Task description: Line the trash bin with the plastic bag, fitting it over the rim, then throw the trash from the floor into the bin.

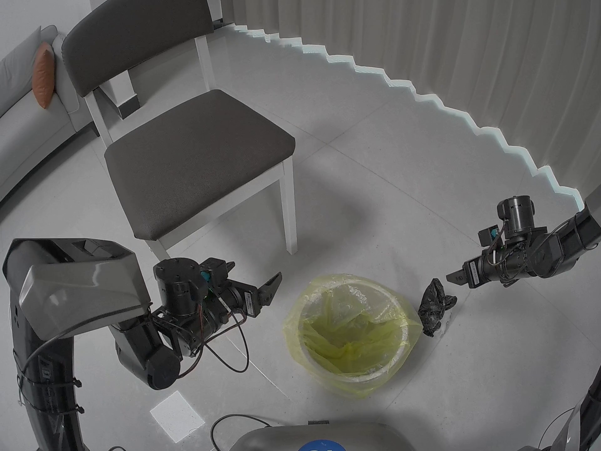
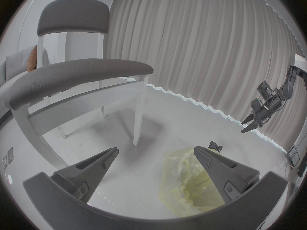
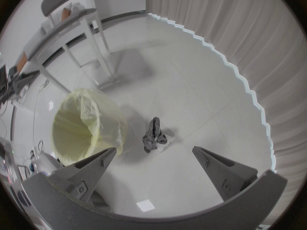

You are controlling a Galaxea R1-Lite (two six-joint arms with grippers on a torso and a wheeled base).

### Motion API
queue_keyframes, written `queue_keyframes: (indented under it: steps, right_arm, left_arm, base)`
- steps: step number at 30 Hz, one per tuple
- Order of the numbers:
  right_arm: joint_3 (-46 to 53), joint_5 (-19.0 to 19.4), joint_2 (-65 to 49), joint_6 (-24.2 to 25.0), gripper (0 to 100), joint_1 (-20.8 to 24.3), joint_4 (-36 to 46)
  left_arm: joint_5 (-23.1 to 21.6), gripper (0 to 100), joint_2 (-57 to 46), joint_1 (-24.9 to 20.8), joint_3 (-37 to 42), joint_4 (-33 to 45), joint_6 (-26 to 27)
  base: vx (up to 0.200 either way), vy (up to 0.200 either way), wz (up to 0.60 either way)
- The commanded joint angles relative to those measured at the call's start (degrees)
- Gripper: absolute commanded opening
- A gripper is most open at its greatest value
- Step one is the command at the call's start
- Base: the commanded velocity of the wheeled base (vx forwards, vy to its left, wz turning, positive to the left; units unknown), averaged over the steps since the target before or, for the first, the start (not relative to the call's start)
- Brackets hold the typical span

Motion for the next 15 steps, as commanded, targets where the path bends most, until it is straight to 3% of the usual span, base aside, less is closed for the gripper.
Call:
queue_keyframes:
  steps: [1, 8, 15]
  right_arm:
    - [-3.10, -1.57, 2.22, 1.35, 100, 3.36, -0.61]
    - [-8.90, -5.17, 9.69, 2.14, 100, 3.62, -1.31]
    - [-15.05, -5.44, 15.84, 2.23, 100, 3.54, -0.78]
  left_arm:
    - [-0.19, 100, 1.76, -1.05, 2.64, -3.33, -0.45]
    - [-0.28, 100, 2.11, -0.61, 1.32, -3.42, -0.63]
    - [-0.19, 100, 1.58, -0.79, 2.03, -3.68, -0.71]
  base:
    - [0.000, 0.000, 0.00]
    - [0.000, 0.000, 0.00]
    - [0.000, 0.000, 0.00]
